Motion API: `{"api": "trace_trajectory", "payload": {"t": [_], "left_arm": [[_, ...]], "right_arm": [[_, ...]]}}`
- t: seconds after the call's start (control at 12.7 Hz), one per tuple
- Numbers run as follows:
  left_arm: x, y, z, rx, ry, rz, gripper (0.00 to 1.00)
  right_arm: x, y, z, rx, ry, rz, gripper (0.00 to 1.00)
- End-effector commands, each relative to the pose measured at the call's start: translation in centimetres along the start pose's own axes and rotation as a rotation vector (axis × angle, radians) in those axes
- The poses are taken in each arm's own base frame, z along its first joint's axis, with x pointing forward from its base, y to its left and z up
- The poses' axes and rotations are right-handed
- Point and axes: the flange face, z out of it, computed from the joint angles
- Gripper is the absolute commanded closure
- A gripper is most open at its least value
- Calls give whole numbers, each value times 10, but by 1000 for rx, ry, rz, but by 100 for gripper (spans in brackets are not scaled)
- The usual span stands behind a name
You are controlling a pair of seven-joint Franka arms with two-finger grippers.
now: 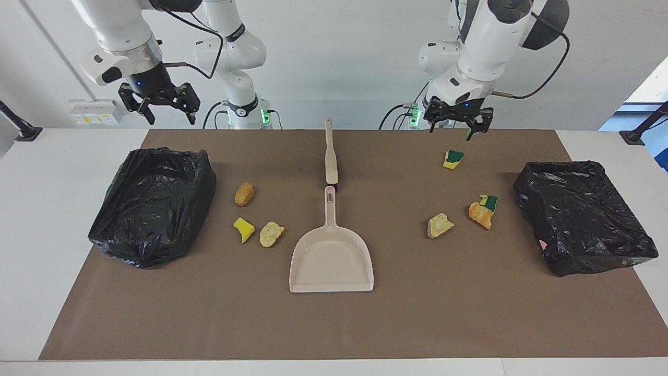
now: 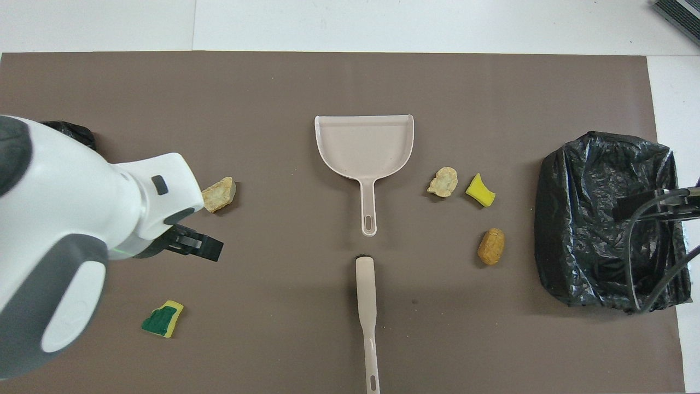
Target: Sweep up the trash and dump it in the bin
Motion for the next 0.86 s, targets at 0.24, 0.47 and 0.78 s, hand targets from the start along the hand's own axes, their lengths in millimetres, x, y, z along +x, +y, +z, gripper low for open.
{"api": "trace_trajectory", "payload": {"t": [0.24,0.47,0.78], "left_arm": [[-14,106,61,-24,38,-69,0],[-22,149,83,-20,59,-99,0],[-40,215,130,-26,48,-119,0]], "right_arm": [[51,9,23,-52,-4,-24,0],[102,-20,24,-52,42,-65,0],[150,-79,55,-61,50,-74,0]]}}
